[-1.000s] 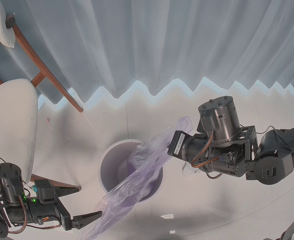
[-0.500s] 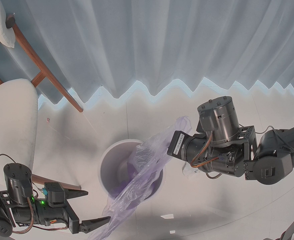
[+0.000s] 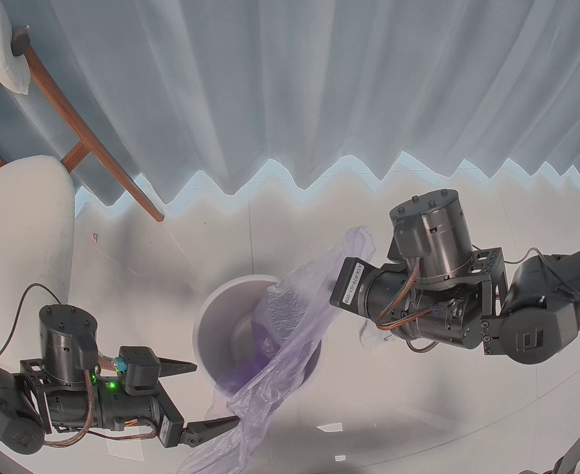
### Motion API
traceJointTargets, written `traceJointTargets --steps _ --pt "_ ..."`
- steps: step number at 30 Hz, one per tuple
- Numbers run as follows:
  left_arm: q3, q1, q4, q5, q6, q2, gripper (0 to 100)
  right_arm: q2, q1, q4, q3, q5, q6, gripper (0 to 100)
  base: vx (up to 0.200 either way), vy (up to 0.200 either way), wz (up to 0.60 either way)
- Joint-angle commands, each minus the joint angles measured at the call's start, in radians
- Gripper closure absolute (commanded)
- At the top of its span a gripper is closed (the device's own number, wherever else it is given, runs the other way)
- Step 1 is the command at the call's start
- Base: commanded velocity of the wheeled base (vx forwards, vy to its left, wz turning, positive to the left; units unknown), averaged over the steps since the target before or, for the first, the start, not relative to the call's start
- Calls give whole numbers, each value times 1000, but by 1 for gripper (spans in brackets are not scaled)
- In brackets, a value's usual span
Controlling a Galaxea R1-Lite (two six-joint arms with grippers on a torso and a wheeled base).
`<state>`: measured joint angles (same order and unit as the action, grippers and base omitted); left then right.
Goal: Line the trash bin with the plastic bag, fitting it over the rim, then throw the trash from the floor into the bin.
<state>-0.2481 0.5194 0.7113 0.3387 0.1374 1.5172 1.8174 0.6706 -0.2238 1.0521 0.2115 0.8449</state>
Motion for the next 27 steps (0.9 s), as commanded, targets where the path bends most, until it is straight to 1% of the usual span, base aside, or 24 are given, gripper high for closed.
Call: traceJointTargets --steps 1,7,11,16,21,23,25,27 --pt "-20 31 4 0 13 49 0 -1 0 0 -1 0 0 100 0 0 0" --pt "3 67 7 6 19 31 0 -1 -8 0 -3 0 0 100 0 0 0" --pt "49 85 -1 23 19 -38 0 -1 -8 0 -1 0 0 100 0 0 0" --pt "99 96 -3 25 21 -51 0 5 -8 -2 0 0 0 100 0 0 0" --pt "75 96 -4 16 21 -20 0 3 -8 0 -1 2 0 100 0 0 0" --pt "53 96 -1 -6 21 34 0 0 -9 0 -1 2 0 100 0 0 0" --pt "46 96 -1 -9 21 46 0 -1 -9 0 -3 2 0 100 0 0 0" --pt "9 96 -3 -12 22 74 0 -1 -11 0 -6 2 0 100 0 0 0"
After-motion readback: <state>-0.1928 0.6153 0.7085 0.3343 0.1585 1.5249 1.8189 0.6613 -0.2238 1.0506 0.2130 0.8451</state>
